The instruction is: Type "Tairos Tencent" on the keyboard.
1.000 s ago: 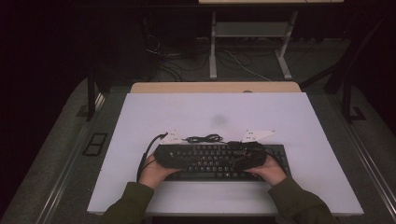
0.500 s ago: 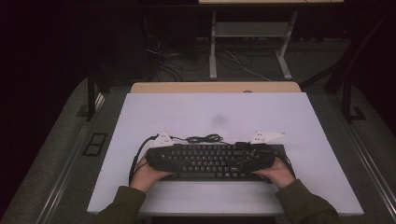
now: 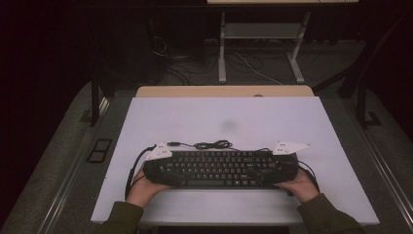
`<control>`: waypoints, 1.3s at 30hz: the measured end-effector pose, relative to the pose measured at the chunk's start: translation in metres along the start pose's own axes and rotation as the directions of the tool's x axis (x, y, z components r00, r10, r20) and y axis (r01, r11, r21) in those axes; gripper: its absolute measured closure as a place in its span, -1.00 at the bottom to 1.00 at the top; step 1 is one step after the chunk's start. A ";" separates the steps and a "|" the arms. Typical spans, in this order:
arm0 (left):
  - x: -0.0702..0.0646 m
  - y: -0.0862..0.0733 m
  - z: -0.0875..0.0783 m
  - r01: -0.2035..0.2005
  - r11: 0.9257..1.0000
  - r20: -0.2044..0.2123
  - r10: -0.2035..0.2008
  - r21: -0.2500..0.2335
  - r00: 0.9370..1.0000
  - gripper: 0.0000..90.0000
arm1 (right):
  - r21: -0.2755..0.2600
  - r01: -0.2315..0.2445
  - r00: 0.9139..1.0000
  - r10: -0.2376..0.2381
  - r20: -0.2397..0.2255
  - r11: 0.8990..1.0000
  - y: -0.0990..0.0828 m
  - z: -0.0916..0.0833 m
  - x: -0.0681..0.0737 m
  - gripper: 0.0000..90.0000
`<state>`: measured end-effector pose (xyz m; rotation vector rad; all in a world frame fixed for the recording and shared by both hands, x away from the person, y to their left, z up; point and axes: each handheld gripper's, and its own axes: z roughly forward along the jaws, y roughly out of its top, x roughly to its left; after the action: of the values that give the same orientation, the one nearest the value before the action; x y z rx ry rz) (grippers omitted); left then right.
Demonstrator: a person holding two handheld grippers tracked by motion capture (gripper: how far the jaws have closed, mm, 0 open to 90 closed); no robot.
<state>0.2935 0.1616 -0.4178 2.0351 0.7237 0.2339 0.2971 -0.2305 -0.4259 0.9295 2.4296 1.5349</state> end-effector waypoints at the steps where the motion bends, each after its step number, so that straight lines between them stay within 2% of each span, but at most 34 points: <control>1: 0.000 -0.001 -0.002 -0.001 1.000 -0.007 0.001 -0.002 1.000 -0.71 | -0.001 0.000 1.000 0.000 0.002 1.000 -0.001 -0.001 0.000 -0.64; 11: 0.002 -0.012 -0.015 0.018 1.000 -0.041 -0.018 -0.011 0.999 -0.87 | -0.019 -0.037 0.999 0.037 0.037 0.999 -0.014 -0.024 -0.005 -0.64; 18: 0.004 -0.017 -0.017 0.034 0.999 -0.051 -0.035 -0.009 0.998 -0.99 | -0.020 -0.048 0.997 0.049 0.057 0.999 -0.025 -0.036 -0.009 -0.64; 24: 0.002 -0.017 -0.015 0.018 1.000 -0.040 -0.018 0.003 0.999 -1.00 | -0.021 -0.039 0.997 0.041 0.069 0.999 -0.031 -0.044 -0.012 -0.64; 35: 0.004 -0.016 -0.018 0.024 1.000 -0.053 -0.024 -0.011 0.998 -1.00 | -0.026 -0.060 0.993 0.062 0.101 0.998 -0.044 -0.062 -0.022 -0.64; 39: 0.004 -0.017 -0.018 0.018 1.000 -0.052 -0.018 0.000 0.998 -1.00 | -0.028 -0.070 0.991 0.072 0.110 0.997 -0.048 -0.066 -0.025 -0.64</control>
<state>0.2820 0.1833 -0.4222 2.0290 0.7744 0.2774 0.2693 -0.3097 -0.4400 1.0771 2.3207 1.4892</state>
